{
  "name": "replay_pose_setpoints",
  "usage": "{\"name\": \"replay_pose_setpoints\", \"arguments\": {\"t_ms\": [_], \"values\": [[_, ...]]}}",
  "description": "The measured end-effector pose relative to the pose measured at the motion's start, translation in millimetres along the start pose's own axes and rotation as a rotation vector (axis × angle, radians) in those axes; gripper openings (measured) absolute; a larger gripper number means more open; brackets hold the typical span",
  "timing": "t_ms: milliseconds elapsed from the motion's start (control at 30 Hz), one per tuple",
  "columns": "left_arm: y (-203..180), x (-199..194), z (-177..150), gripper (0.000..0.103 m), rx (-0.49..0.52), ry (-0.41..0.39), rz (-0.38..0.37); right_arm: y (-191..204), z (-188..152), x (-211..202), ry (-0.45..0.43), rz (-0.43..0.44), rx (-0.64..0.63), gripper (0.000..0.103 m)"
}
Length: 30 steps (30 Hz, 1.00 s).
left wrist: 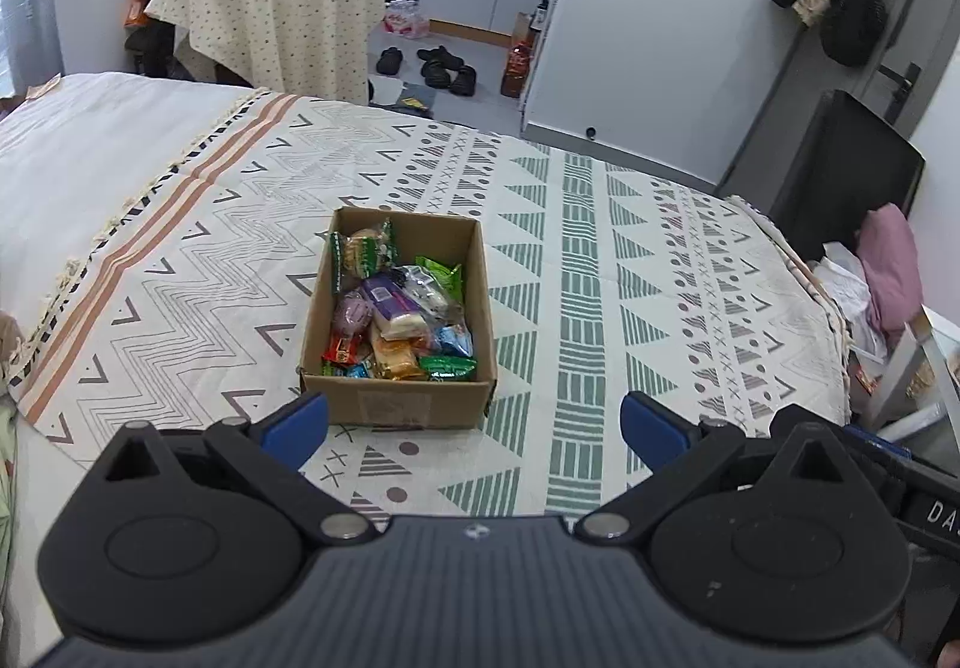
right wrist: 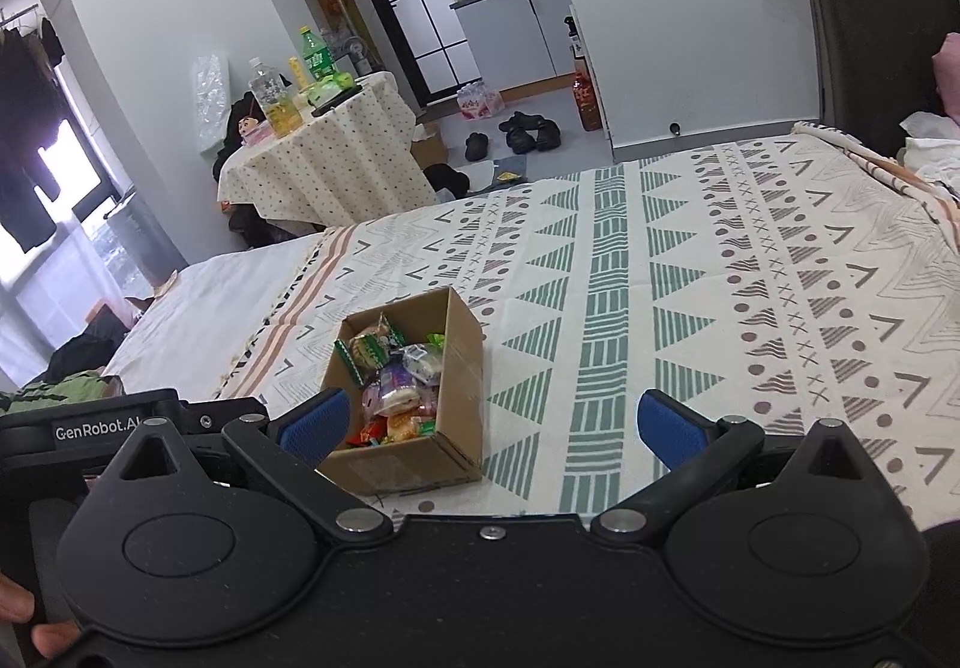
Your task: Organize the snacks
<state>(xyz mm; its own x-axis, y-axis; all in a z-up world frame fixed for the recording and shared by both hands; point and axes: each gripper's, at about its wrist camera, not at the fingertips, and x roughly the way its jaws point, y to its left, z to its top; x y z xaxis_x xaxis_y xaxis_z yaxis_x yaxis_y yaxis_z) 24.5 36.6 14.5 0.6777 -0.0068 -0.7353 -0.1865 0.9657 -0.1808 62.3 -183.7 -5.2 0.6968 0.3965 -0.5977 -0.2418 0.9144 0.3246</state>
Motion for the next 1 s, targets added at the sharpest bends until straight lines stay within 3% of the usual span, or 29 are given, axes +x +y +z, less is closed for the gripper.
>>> {"name": "replay_pose_setpoints", "arguments": {"t_ms": [600,1000], "values": [[4,-25,-23,0.103,0.12,0.005,-0.009,5,-23,-43,-0.011,-0.03,-0.05,0.103],[19,-33,-24,0.103,0.117,-0.001,0.021,17,-28,-51,-0.007,-0.009,-0.084,0.103]]}}
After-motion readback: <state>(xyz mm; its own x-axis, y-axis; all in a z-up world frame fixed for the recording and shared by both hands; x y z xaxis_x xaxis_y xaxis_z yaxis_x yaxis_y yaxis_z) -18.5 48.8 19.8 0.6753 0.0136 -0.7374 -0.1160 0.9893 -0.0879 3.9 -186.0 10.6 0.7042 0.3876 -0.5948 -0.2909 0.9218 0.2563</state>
